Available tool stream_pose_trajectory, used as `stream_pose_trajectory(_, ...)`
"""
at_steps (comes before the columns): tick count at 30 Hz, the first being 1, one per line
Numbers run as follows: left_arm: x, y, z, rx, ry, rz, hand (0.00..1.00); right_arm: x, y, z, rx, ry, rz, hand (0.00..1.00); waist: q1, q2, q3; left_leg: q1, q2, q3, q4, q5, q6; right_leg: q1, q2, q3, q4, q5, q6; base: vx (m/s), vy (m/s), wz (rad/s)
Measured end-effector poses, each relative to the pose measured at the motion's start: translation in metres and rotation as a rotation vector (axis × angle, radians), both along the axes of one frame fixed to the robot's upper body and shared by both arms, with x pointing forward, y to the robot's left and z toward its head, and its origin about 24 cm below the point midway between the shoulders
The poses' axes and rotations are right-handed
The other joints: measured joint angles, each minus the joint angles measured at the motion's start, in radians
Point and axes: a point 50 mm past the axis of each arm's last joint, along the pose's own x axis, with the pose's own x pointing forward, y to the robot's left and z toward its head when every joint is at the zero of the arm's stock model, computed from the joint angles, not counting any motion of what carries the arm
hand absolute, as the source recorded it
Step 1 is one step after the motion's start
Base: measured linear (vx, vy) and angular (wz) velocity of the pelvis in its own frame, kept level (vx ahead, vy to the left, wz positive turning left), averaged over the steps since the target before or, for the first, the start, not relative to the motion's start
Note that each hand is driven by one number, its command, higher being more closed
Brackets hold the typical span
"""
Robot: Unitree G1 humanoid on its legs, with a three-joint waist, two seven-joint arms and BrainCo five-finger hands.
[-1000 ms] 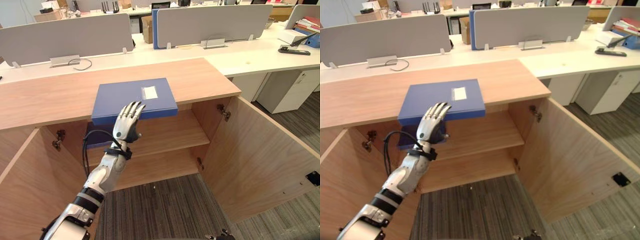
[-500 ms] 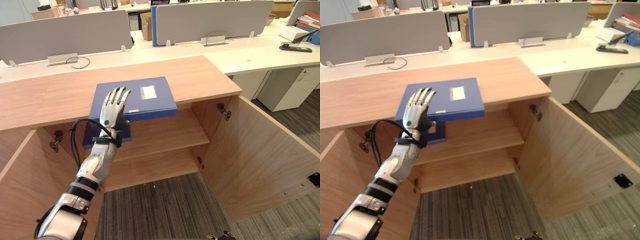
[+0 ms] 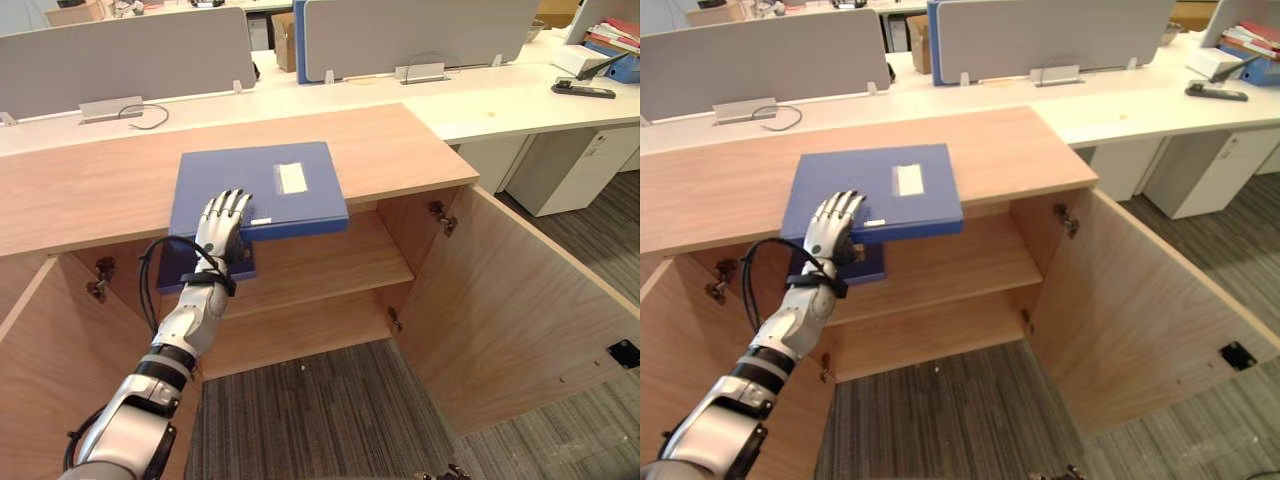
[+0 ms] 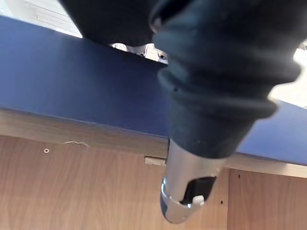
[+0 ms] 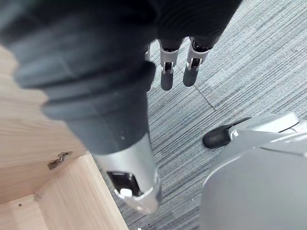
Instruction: Walk over to the cabinet, pick up the folder, carry it to the office cabinet, place the folder inside the office cabinet, then close the office cabinet door
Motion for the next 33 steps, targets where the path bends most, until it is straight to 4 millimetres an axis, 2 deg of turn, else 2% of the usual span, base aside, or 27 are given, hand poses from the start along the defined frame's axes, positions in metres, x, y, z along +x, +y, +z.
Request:
stream_pose_trajectory(10,0.022,0.017,0.009,0.076,0.042,0.072,0.00,-0.011,0.000,-0.002,0.006,0.025,-0.009,0.00,-0.027,-0.001,0.001,0.002,0.000,0.002,0.000,0.000,0.000,0.000,0.000,0.002,0.001,0.002,-0.002,0.00,0.000,0.00)
stream_pose_trajectory(11,0.024,0.021,0.009,0.082,0.048,0.093,1.00,-0.011,0.001,-0.002,0.007,0.028,-0.010,0.00,-0.034,-0.002,0.001,0.002,0.000,0.003,0.000,0.000,0.000,0.000,0.000,0.003,0.000,0.002,-0.002,0.00,0.000,0.00)
stream_pose_trajectory(19,0.033,0.024,0.026,0.106,-0.030,0.141,1.00,-0.015,0.004,-0.004,0.021,0.036,-0.037,0.00,-0.045,-0.006,0.004,0.002,0.001,0.015,0.000,-0.002,-0.002,-0.007,0.001,0.017,0.000,0.005,-0.004,0.00,0.000,-0.05)
stream_pose_trajectory(33,0.036,0.024,0.022,0.149,-0.023,0.149,1.00,-0.016,0.004,-0.004,0.020,0.030,-0.068,0.00,-0.045,-0.006,0.004,0.004,0.001,0.023,0.000,-0.001,-0.003,-0.009,0.001,0.028,-0.004,0.016,-0.001,-0.03,0.002,-0.02)
